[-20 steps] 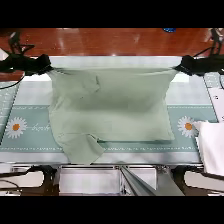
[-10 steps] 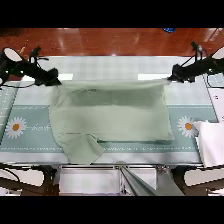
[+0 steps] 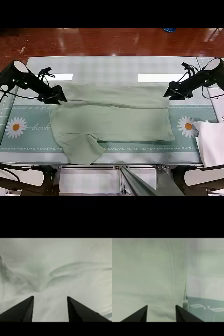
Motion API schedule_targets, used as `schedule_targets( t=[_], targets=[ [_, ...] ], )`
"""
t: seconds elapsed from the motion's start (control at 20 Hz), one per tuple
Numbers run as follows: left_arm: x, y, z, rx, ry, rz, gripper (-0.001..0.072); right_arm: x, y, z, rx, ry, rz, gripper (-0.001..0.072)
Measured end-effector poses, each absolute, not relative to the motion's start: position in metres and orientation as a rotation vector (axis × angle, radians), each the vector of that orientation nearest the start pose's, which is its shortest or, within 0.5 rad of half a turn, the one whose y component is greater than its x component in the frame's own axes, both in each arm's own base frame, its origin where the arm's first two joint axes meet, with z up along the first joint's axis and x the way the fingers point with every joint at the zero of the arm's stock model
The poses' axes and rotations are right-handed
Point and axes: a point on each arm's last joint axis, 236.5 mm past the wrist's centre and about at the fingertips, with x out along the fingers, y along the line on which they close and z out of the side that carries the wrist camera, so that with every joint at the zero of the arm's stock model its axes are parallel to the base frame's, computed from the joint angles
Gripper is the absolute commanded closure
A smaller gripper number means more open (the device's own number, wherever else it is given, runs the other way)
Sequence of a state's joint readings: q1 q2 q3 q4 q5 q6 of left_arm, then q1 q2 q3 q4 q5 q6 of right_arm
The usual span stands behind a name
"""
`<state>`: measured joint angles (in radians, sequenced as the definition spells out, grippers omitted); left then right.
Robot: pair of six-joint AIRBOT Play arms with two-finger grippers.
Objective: Fold the shirts.
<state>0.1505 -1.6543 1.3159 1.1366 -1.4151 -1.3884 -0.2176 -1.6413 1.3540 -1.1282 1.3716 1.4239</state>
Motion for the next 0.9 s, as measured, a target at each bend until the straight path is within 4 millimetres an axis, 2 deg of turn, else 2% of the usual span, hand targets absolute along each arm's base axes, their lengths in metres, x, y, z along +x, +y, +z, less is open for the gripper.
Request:
schedule_targets(
  t=[0.25, 0.35, 0.4, 0.5, 0.65, 0.75, 0.9],
  targets=[
    [0.344, -0.017, -0.036, -0.480, 1.631, -0.219, 0.0201, 0.372, -0.026, -0.013, 0.494, 1.483, 0.064, 0.0303],
    [0.317, -0.008, -0.035, -0.523, 1.622, -0.176, 0.0201, 0.358, -0.038, -0.004, 0.516, 1.424, 0.006, 0.0303],
    [0.298, -0.005, -0.041, -0.546, 1.623, -0.151, 0.0201, 0.346, -0.038, -0.002, 0.534, 1.402, -0.009, 0.0303],
    [0.261, -0.006, -0.058, -0.625, 1.618, -0.113, 0.0201, 0.327, -0.023, -0.004, 0.584, 1.354, 0.020, 0.0303],
    [0.223, -0.017, -0.075, -0.789, 1.591, -0.089, 0.0201, 0.306, 0.014, -0.006, 0.689, 1.277, 0.123, 0.0303],
    [0.206, -0.020, -0.083, -0.876, 1.580, -0.066, 0.0201, 0.296, 0.035, -0.004, 0.744, 1.233, 0.188, 0.0303],
    [0.190, -0.021, -0.091, -0.927, 1.589, -0.045, 0.0201, 0.288, 0.051, -0.001, 0.782, 1.197, 0.237, 0.0303]
  ],
)
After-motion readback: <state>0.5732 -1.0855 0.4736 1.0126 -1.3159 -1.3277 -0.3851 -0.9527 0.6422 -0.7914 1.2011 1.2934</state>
